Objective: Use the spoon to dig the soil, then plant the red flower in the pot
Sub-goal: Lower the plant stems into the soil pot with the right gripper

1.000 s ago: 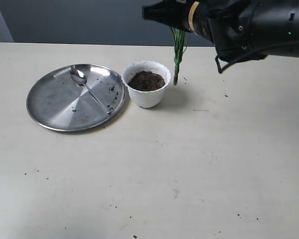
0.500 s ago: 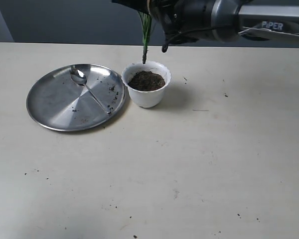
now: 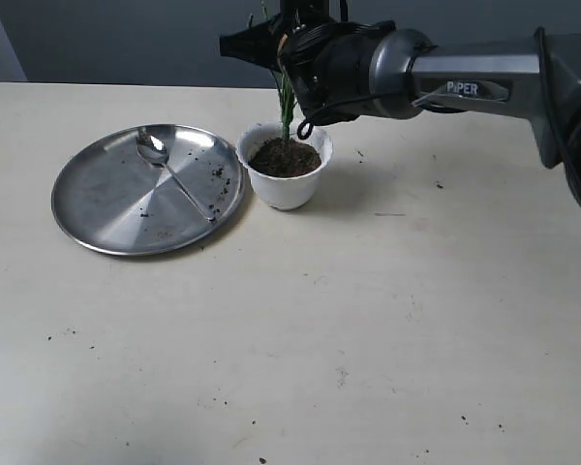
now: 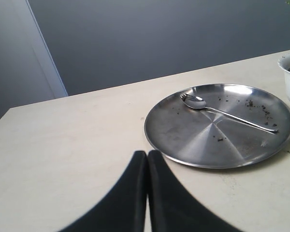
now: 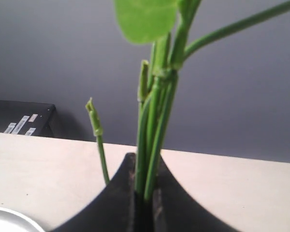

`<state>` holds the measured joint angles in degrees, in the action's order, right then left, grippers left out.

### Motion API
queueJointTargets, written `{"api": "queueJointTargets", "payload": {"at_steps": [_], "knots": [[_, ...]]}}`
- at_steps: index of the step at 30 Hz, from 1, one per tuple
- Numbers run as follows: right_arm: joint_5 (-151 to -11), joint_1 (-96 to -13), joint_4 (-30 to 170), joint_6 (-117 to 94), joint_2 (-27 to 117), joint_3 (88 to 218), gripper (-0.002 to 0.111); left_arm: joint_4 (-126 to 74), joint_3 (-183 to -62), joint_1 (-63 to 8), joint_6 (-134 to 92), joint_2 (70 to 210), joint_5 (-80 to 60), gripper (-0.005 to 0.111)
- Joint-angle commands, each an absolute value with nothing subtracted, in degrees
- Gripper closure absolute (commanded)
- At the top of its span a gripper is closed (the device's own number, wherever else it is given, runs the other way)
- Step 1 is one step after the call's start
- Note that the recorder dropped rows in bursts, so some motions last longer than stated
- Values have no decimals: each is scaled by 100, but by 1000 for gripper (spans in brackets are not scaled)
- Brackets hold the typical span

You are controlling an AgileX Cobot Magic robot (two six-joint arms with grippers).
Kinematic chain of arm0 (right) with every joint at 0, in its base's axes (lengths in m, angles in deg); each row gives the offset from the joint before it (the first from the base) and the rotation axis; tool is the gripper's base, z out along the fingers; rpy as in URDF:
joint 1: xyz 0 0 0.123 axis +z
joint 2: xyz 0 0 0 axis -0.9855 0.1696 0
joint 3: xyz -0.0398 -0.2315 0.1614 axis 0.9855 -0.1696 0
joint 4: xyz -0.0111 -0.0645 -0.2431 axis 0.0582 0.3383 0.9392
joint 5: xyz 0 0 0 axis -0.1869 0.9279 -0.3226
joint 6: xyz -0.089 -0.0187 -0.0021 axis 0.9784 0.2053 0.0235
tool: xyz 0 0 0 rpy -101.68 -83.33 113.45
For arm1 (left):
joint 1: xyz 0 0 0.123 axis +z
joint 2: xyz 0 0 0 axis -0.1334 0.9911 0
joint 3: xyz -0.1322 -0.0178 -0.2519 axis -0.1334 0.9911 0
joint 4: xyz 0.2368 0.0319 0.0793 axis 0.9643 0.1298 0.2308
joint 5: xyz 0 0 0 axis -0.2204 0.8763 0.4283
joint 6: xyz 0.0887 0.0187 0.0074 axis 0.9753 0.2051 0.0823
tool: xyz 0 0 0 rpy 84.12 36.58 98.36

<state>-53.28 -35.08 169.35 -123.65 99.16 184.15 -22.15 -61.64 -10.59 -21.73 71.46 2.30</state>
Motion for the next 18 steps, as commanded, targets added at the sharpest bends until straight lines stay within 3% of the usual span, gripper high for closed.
{"api": "queueJointTargets", "payload": {"at_steps": [1, 18], "knots": [[-5222, -3479, 16998, -12396, 9969, 18457, 108, -2209, -6153, -1067, -2201, 7122, 196, 106], [-4100, -3179, 16998, -12795, 10424, 18457, 109, -2209, -6153, -1067, -2201, 7122, 196, 106]]}}
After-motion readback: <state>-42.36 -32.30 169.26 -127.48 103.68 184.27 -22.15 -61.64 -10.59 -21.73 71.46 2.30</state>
